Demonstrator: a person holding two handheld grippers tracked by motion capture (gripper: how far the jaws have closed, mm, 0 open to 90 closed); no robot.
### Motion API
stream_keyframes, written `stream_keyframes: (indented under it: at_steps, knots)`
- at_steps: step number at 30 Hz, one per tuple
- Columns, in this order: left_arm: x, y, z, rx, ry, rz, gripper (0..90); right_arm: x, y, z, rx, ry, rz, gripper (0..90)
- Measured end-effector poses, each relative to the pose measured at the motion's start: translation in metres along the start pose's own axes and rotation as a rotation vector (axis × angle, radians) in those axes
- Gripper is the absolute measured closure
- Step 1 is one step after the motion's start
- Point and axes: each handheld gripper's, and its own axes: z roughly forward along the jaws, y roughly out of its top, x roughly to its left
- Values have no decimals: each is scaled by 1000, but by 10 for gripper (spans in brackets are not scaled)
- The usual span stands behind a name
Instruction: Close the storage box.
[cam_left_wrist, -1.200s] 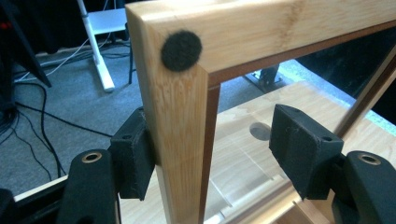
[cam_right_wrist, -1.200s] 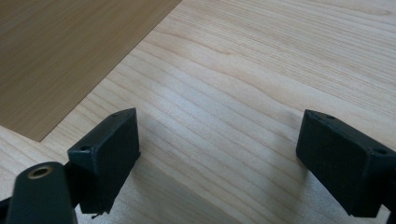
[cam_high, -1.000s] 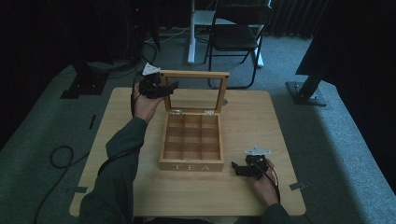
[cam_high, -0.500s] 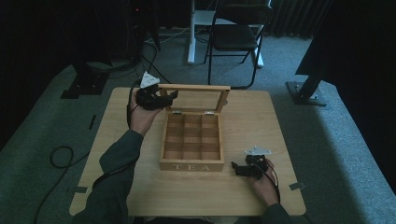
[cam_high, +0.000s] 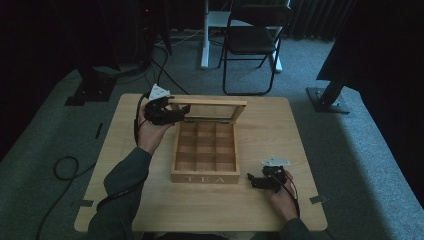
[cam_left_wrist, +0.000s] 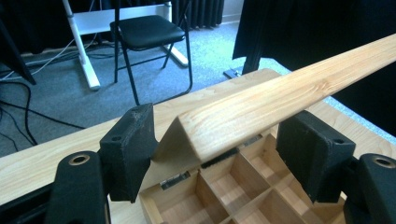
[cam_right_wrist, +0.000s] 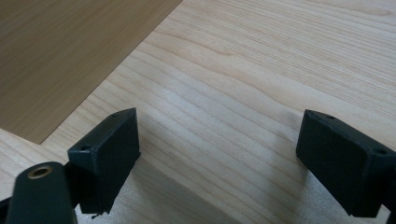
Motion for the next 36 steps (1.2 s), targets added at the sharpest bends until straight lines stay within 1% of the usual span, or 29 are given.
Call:
stream_keyframes:
  at_steps: [2, 6, 8, 12, 13, 16, 27, 32, 34, 36]
  knots:
    - [-1, -1, -1, 8, 2, -6, 282, 0, 0, 0, 0, 0, 0, 130]
    - [-4, -4, -3, 14, 10, -10, 275, 0, 0, 0, 0, 0, 0, 130]
    - [-6, -5, -4, 18, 15, -5, 274, 0, 0, 0, 0, 0, 0, 130]
    - [-9, -8, -6, 26, 29, -12, 262, 0, 0, 0, 0, 0, 0, 130]
    - [-11, -10, -8, 27, 38, -9, 262, 0, 0, 0, 0, 0, 0, 130]
    - [-14, -13, -9, 27, 45, -5, 257, 0, 0, 0, 0, 0, -1, 130]
    - [-18, -21, -13, 30, 51, 17, 251, 0, 0, 0, 0, 0, -1, 130]
    - [-22, -25, -15, 37, 61, 39, 249, 0, 0, 0, -1, -1, 0, 130]
    - [-24, -27, -15, 42, 67, 42, 246, 0, 0, 0, -1, -1, 0, 131]
    - [-25, -28, -16, 48, 69, 28, 234, 0, 0, 0, 0, -1, 0, 130]
